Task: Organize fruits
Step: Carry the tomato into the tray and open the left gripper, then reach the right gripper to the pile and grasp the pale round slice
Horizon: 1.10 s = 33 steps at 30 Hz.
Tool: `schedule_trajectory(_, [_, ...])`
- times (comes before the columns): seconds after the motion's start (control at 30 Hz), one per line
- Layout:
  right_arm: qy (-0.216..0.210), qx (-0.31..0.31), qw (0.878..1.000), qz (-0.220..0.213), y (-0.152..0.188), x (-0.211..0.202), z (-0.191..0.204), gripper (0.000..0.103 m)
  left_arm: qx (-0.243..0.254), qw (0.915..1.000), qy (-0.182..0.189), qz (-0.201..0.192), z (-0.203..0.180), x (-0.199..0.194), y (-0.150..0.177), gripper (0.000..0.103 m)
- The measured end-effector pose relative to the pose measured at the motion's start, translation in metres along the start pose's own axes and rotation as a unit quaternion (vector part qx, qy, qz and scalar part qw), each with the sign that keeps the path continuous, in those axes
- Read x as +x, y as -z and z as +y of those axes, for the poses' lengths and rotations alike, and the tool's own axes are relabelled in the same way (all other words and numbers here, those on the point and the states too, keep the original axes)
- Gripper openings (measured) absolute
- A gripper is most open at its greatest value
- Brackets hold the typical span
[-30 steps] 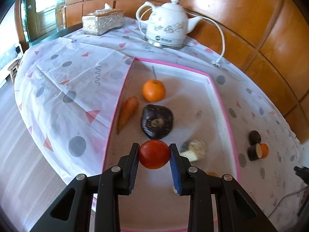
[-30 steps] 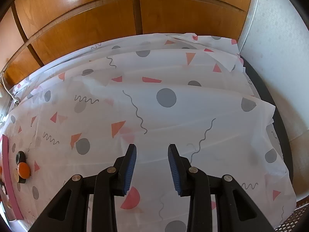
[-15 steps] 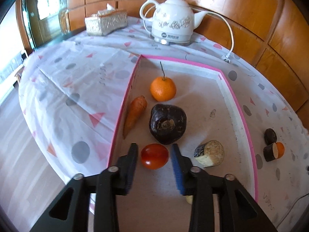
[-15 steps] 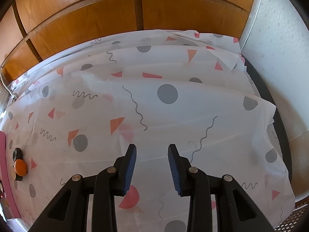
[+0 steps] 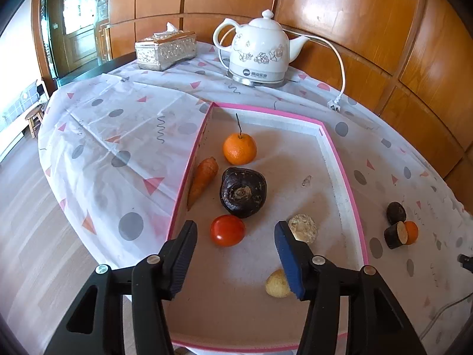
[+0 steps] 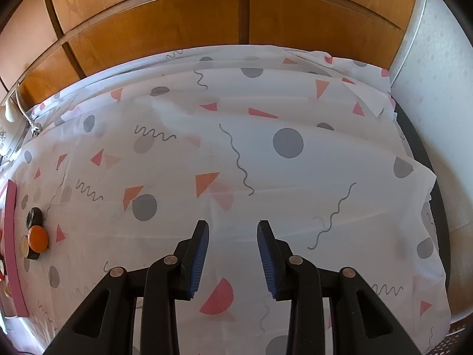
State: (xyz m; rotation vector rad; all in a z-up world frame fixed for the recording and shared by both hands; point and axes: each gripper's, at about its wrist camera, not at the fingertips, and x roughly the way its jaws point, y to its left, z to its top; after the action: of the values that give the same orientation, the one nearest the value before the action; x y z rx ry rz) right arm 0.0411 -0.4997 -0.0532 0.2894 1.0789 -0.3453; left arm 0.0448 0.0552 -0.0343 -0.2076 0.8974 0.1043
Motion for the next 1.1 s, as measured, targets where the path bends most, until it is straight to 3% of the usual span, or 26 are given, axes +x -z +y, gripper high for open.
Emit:
schedule_trajectory(0.13, [-0.015,-0.005,1.000,-0.008,-0.001,-0.003,0.003,0.034,-0.007,0.9999,-0.002,-0.008,0.003,-0.007,0.002,0.061])
schedule_trajectory(0.43, [-0.059,-0.085,0.995,-0.011,0.007,-0.005,0.039,0.034,-0.017,0.9997,-0.006,-0.018,0.011,-0.017,0.006,0.062])
schedule_trajectory(0.77, [-0.074,-0.126,0.989,0.003,0.016,0.000,0.058,0.034,-0.038,0.9990,-0.010,-0.020,0.025,-0.020,0.011,0.064])
schedule_trajectory(1.1, [-0.110,-0.194,0.975,0.015,0.036,-0.005,0.101,0.034,-0.066,0.9976,-0.005,-0.020,0.042,-0.020,0.011,0.065])
